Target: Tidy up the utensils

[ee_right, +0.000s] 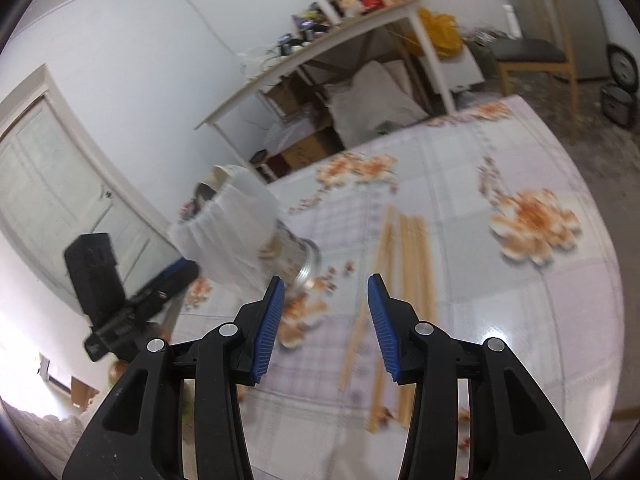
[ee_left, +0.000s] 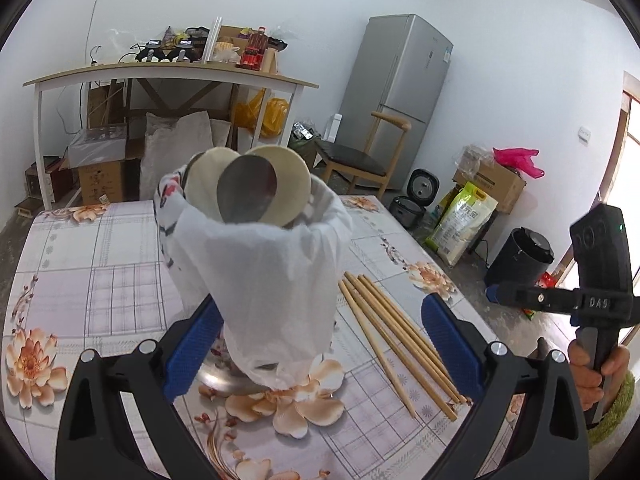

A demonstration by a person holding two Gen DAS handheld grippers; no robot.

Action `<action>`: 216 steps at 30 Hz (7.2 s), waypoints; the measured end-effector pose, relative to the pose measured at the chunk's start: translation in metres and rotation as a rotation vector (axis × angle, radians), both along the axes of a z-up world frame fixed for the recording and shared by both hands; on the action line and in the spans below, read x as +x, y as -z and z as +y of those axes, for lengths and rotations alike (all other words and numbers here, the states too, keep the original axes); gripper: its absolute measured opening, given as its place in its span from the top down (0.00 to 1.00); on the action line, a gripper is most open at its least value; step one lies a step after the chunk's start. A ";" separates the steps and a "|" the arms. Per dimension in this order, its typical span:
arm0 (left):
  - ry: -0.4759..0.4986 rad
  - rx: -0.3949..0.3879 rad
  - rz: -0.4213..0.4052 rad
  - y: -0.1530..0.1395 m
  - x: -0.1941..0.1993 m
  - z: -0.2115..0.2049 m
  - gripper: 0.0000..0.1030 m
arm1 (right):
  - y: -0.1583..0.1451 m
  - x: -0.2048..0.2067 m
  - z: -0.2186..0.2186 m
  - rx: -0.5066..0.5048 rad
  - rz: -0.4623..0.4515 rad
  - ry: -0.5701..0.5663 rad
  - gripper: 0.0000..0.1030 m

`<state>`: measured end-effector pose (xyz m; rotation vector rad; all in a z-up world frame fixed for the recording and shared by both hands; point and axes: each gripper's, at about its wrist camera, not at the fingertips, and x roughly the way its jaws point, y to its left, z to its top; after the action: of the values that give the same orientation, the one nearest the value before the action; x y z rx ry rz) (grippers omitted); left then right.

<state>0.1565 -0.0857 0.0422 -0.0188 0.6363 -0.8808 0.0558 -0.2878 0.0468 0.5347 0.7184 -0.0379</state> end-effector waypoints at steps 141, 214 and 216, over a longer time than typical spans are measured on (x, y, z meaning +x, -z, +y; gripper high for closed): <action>0.034 0.212 0.027 0.045 -0.070 -0.031 0.06 | 0.037 -0.065 0.008 -0.355 0.094 0.119 0.19; 0.234 0.549 0.213 0.084 -0.022 -0.107 0.79 | 0.090 0.022 -0.008 -0.328 0.390 -0.083 0.92; 0.244 0.559 0.206 0.085 -0.022 -0.111 0.78 | 0.090 0.022 -0.008 -0.330 0.392 -0.086 0.92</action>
<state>0.1347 -0.1962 -0.0428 0.4853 1.0780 -0.9151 0.0774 -0.2958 -0.0436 0.1784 1.0935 -0.1813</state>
